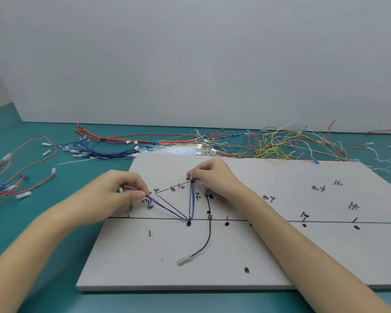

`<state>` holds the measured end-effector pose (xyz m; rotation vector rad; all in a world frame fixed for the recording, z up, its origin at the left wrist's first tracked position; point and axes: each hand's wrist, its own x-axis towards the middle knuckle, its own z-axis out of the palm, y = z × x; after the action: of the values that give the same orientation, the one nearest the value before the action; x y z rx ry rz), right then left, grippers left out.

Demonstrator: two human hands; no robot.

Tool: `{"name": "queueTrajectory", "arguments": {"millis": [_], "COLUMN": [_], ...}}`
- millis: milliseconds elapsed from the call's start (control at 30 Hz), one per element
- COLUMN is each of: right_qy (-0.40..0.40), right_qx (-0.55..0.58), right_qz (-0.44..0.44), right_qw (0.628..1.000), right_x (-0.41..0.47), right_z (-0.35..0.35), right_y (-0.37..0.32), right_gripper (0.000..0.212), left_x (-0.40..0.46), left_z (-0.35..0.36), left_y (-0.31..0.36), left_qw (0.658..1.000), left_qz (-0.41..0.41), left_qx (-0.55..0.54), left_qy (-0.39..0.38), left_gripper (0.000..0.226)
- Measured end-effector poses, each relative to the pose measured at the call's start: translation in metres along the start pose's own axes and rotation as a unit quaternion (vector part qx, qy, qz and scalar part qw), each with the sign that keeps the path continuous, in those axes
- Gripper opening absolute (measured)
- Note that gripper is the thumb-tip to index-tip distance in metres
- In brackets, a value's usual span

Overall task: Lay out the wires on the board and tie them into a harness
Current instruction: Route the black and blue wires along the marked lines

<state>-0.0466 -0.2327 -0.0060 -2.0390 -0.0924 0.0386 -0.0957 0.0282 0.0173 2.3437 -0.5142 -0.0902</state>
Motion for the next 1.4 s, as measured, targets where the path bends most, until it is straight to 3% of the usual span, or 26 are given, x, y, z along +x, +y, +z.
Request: {"name": "queueTrajectory", "arguments": {"millis": [567, 800, 967, 1400], "right_qy": [0.002, -0.001, 0.001, 0.002], "right_qx": [0.003, 0.018, 0.014, 0.011], "right_qz": [-0.007, -0.015, -0.018, -0.021], "right_qw": [1.000, 1.000, 1.000, 1.000], "right_x": [0.002, 0.003, 0.002, 0.001], "right_z": [0.001, 0.001, 0.002, 0.002], "right_y": [0.003, 0.006, 0.006, 0.004], "right_gripper": [0.015, 0.011, 0.012, 0.011], "left_x": [0.005, 0.001, -0.001, -0.001], "left_z": [0.011, 0.014, 0.018, 0.026], "left_y": [-0.009, -0.005, 0.001, -0.002], "left_qw": [0.999, 0.995, 0.994, 0.990], "left_qz": [-0.026, 0.020, 0.043, 0.083], "left_qx": [0.012, 0.068, 0.060, 0.071], "left_qy": [0.029, 0.071, 0.082, 0.092], "left_gripper": [0.024, 0.027, 0.042, 0.016]}}
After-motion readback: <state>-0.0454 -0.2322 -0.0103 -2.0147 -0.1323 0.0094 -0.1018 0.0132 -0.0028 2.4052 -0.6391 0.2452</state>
